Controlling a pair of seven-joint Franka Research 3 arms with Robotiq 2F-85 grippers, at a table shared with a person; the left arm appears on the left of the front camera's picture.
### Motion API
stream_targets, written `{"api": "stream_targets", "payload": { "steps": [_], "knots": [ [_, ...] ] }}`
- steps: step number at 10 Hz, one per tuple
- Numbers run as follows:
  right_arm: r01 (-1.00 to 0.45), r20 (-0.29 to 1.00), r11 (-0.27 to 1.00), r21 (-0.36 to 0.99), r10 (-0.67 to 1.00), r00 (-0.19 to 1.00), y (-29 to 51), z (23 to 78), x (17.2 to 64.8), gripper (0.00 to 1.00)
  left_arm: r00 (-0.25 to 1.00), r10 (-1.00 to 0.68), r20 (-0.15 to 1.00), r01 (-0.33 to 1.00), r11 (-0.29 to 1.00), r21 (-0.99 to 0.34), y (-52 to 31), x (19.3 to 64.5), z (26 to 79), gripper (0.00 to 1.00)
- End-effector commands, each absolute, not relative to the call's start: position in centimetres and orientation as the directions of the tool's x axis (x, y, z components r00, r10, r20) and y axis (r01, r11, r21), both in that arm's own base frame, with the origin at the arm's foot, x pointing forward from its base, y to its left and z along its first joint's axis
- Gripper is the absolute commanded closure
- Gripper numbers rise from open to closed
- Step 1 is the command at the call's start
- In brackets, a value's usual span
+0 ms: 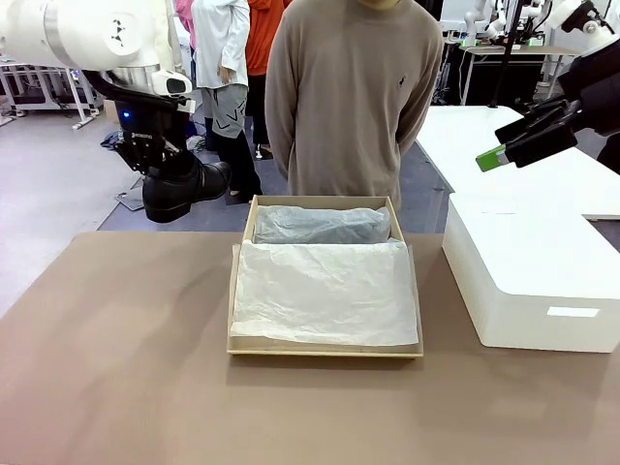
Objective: Pack the shoes into the box.
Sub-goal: Place the other shoe of the Shoes into the Shoes Box.
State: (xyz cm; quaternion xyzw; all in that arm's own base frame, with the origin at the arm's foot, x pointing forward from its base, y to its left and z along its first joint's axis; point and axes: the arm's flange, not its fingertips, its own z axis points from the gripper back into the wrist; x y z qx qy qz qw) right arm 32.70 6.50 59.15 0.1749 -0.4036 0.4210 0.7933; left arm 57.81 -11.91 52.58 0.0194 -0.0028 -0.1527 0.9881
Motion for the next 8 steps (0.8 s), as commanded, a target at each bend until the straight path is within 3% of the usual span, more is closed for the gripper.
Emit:
{"api": "stream_targets", "payload": {
  "steps": [1,4,8],
  "knots": [
    [-0.814,0.797,0.578,-0.054,0.516,0.314,6.5,59.1,32.8,0.00,0.948,-0.319,0.004,0.319,0.947,0.037,-11.4,57.6,52.9,1.00],
    [-0.814,0.797,0.578,-0.054,0.516,0.314,6.5,59.1,32.8,0.00,0.953,-0.303,-0.003,0.303,0.952,0.039,-11.8,57.8,52.5,1.00],
    [-0.814,0.797,0.578,-0.054,0.516,0.314,6.5,59.1,32.8,0.00,1.000,-0.004,0.018,0.004,1.000,-0.003,-16.5,58.1,55.6,1.00]
  ]
}}
